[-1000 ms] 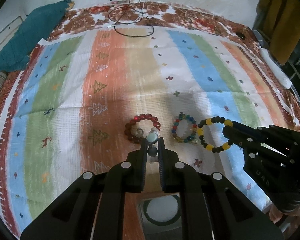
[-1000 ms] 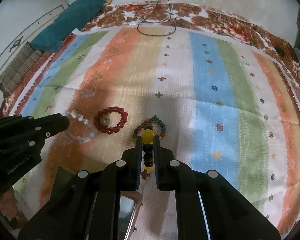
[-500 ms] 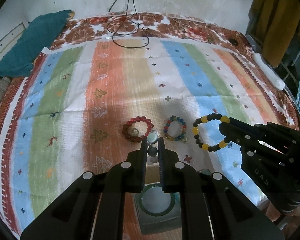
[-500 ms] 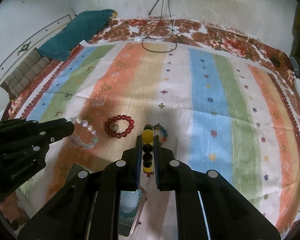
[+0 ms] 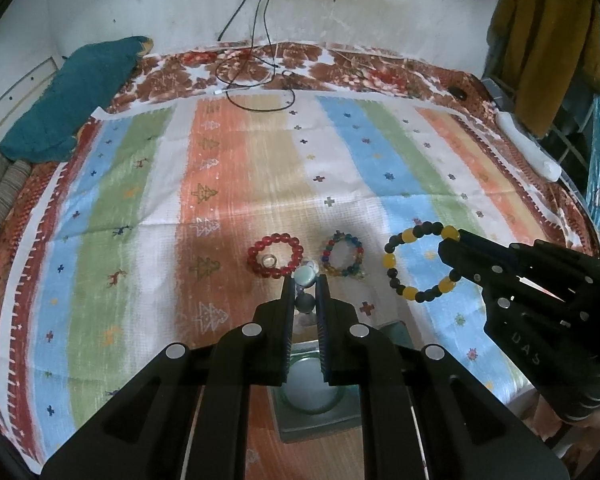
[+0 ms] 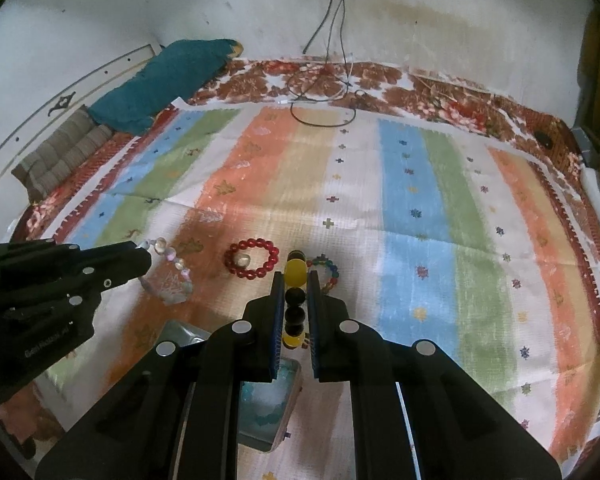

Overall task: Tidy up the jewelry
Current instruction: 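Carry the white and yellow-and-black bracelets over the tin box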

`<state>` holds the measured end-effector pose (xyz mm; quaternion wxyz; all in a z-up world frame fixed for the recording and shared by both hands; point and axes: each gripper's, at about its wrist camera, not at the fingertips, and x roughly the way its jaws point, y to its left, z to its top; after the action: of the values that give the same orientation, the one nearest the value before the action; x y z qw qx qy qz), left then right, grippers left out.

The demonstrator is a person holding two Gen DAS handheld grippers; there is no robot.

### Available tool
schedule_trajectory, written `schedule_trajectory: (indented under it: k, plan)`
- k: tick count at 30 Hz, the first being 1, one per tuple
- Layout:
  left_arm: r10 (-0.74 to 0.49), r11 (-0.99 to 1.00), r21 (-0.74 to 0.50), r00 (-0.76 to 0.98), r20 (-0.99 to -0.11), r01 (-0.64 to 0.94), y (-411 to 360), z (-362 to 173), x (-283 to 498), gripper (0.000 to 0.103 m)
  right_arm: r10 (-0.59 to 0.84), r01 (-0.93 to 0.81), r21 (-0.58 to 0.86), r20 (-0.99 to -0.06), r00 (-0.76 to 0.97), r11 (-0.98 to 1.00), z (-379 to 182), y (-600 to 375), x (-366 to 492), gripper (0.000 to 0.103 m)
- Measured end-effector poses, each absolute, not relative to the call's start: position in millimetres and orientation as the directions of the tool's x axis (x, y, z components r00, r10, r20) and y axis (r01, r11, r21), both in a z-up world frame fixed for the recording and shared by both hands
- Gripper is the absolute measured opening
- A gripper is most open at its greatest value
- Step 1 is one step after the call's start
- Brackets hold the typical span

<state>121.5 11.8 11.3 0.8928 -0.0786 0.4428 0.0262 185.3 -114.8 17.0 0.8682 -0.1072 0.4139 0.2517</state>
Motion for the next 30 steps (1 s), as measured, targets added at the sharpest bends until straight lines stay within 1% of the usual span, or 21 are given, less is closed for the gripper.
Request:
schedule_trajectory:
  k: [18, 24, 30]
  plan:
    - [-0.044, 0.988, -0.127, 0.627, -0.778, -0.087, -1.3, 15.7, 87.9, 0.01, 0.364, -0.554, -0.012, -0.743, 0.562, 0.832, 23.6, -120.4, 150.5, 0.012]
    - [-0.05, 0.989, -0.129, 0.64, -0.766, -0.077, -6.0, 18.7, 72.8, 0.01, 0.392, -0.567, 0.027, -0.75, 0.533, 0.823, 22.8, -126.8, 136.0, 0.012]
    - [-0.043, 0.992, -0.111, 0.65, -0.759, -0.063, -13.5, 20.3, 61.0, 0.01, 0.403, -0.586, 0.018, -0.743, 0.534, 0.81, 25.6, -127.2, 119.8, 0.012]
